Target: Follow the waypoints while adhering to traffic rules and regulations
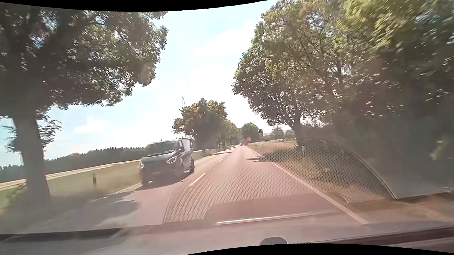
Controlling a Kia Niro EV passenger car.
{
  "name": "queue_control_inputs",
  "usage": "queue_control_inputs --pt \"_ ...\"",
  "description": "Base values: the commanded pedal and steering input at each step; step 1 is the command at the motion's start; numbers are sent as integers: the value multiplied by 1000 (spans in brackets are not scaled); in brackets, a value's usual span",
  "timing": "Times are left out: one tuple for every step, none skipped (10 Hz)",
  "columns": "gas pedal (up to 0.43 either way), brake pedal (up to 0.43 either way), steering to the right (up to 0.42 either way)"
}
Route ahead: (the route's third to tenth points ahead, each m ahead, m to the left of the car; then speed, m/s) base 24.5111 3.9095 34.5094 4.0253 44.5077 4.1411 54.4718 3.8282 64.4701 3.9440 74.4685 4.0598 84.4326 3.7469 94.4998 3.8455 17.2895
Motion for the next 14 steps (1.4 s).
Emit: queue_control_inputs --pt "169 0 -3" --pt "157 0 -3" --pt "150 0 -3" --pt "110 0 -3" --pt "110 0 -2" --pt "98 0 -2" --pt "98 0 -2" --pt "98 0 -2" --pt "87 0 -2" --pt "87 0 -2" --pt "87 0 -2" --pt "79 0 -2" --pt "67 0 -2" --pt "67 0 -2"
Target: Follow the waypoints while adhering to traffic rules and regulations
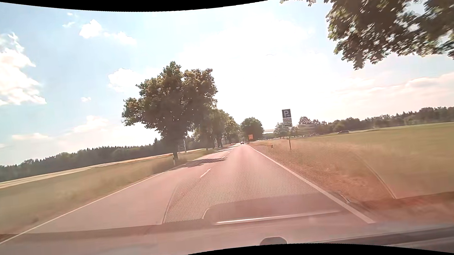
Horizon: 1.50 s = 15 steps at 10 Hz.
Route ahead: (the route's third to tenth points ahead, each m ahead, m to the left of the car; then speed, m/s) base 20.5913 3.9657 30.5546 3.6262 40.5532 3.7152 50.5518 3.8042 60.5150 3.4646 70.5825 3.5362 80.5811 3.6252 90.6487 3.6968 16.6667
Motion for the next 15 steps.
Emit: queue_control_inputs --pt "67 0 -2" --pt "67 0 -2" --pt "67 0 -2" --pt "79 0 -1" --pt "79 0 -1" --pt "87 0 -1" --pt "98 0 -1" --pt "98 0 -1" --pt "98 0 -1" --pt "110 0 -1" --pt "130 0 -1" --pt "189 0 -1" --pt "209 0 -1" --pt "220 0 -1" --pt "220 0 -1"
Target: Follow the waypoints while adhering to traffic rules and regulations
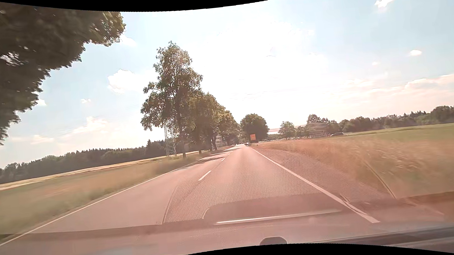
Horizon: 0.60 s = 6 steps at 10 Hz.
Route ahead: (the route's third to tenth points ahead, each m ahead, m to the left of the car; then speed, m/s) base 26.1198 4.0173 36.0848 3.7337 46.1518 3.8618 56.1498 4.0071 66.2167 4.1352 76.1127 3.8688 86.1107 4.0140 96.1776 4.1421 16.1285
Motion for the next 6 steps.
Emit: queue_control_inputs --pt "220 0 -1" --pt "220 0 -1" --pt "220 0 -1" --pt "220 0 -1" --pt "220 0 -1" --pt "220 0 -1"
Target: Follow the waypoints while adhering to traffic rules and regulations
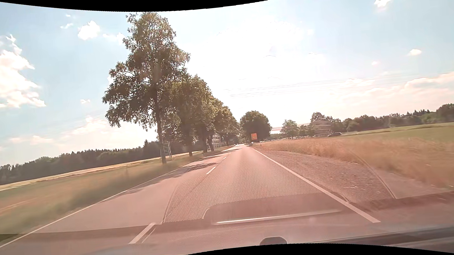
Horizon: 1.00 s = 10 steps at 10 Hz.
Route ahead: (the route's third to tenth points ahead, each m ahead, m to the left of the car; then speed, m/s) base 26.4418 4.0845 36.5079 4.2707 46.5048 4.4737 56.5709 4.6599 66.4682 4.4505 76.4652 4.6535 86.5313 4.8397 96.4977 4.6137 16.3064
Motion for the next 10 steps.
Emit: queue_control_inputs --pt "220 0 -1" --pt "220 0 -1" --pt "220 0 -1" --pt "220 0 -1" --pt "220 0 -1" --pt "220 0 -1" --pt "220 0 -1" --pt "220 0 -1" --pt "220 0 -1" --pt "220 0 -1"
